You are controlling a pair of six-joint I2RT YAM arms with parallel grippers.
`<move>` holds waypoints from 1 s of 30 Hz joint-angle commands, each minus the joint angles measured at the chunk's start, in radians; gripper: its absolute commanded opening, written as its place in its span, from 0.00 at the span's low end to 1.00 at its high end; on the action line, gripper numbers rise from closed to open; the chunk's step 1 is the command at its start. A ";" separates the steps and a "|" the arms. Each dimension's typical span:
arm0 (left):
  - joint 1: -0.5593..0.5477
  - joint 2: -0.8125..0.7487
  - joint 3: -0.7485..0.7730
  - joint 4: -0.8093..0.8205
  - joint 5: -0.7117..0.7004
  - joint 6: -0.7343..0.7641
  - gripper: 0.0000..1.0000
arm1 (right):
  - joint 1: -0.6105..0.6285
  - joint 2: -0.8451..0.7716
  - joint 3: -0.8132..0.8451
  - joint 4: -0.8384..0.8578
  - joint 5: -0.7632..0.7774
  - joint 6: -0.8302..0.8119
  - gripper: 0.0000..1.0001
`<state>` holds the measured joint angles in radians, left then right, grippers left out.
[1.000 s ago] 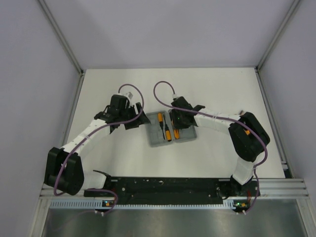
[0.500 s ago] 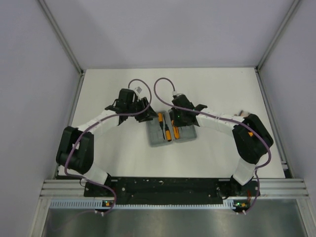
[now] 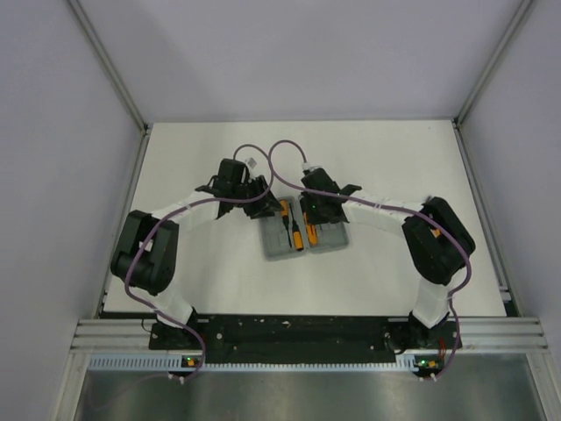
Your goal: Pack the tool kit
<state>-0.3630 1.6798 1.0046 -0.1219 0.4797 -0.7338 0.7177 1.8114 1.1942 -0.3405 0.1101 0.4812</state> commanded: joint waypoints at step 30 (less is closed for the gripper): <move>-0.004 -0.014 0.065 -0.071 -0.070 0.019 0.49 | 0.012 -0.013 0.099 -0.015 -0.026 0.030 0.05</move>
<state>-0.3637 1.7390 1.0210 -0.1936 0.4088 -0.7086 0.7177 1.8656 1.2236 -0.2939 0.0807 0.5266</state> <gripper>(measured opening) 0.482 0.044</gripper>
